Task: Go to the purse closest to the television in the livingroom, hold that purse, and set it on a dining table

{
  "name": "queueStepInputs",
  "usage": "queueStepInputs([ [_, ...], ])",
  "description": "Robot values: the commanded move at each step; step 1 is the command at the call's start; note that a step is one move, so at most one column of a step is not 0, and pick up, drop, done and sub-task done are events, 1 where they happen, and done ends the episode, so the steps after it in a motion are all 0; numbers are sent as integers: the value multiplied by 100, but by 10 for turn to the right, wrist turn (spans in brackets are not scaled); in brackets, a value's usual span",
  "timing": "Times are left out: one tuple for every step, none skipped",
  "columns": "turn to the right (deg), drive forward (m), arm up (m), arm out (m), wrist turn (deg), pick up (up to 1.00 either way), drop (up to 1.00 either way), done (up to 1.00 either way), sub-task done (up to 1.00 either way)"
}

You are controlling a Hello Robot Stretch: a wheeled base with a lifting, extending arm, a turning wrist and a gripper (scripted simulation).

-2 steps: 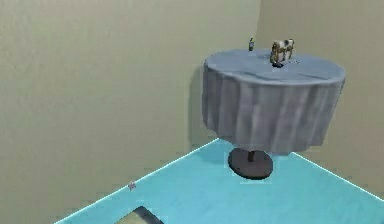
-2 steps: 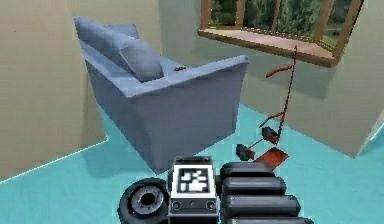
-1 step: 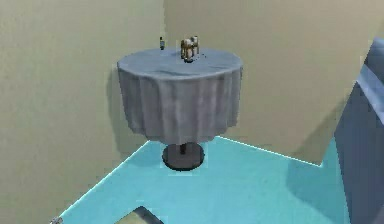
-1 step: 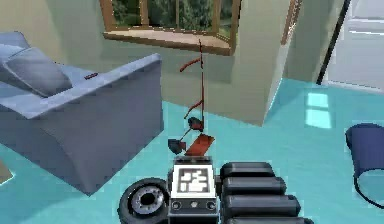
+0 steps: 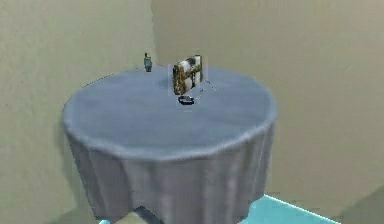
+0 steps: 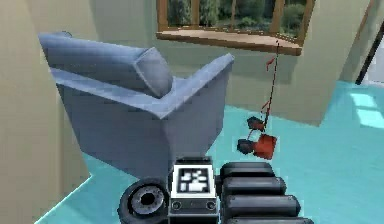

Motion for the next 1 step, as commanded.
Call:
queueStepInputs([
  [270,0,0,0,0,0,0,0,0],
])
